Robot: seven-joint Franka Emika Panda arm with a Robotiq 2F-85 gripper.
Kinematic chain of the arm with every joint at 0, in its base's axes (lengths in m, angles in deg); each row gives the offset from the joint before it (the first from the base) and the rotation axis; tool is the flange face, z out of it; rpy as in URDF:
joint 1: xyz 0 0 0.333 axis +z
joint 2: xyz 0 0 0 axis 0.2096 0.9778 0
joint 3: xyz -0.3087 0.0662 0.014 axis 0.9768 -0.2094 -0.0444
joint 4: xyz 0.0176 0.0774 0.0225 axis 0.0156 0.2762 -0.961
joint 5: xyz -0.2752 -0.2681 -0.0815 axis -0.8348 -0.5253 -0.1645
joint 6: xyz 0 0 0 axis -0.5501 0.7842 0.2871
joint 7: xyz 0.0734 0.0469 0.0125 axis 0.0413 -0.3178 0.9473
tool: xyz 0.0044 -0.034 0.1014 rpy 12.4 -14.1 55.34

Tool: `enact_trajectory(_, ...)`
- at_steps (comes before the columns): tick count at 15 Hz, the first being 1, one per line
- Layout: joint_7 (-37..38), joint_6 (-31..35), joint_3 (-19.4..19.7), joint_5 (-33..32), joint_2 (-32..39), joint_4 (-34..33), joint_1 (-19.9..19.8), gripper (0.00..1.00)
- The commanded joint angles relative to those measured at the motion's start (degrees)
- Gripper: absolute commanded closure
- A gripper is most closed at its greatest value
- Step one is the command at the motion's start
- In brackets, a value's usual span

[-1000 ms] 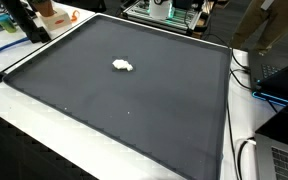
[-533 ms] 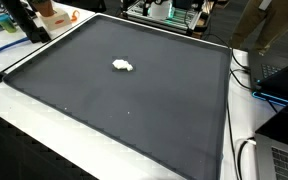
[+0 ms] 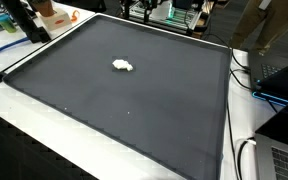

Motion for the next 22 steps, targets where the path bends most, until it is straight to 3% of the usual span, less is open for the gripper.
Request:
enact_trajectory(1, 9.1, -6.2, 5.7, -2.2, -7.1, 1.5, 4.4, 0.00)
enact_trajectory(5, 21.4, -12.6, 16.5, -6.5, -15.5, 3.7, 14.3, 0.00)
enact_trajectory(8, 30.7, -12.5, 27.8, -11.3, -21.1, 5.4, 26.1, 0.00)
enact_trajectory(9, 31.7, -9.2, 31.0, -11.8, -18.1, 5.0, 30.6, 0.00)
enact_trajectory(10, 26.2, -10.3, 24.9, -9.5, -15.7, 2.6, 23.3, 0.00)
enact_trajectory(12, 29.2, -9.4, 29.0, -10.2, -17.0, 3.4, 28.8, 0.00)
enact_trajectory(15, 29.9, -9.2, 30.1, -10.4, -17.1, 3.7, 30.0, 0.00)
enact_trajectory(22, 42.6, -7.2, 34.9, -20.5, -15.7, 5.5, 35.3, 0.00)
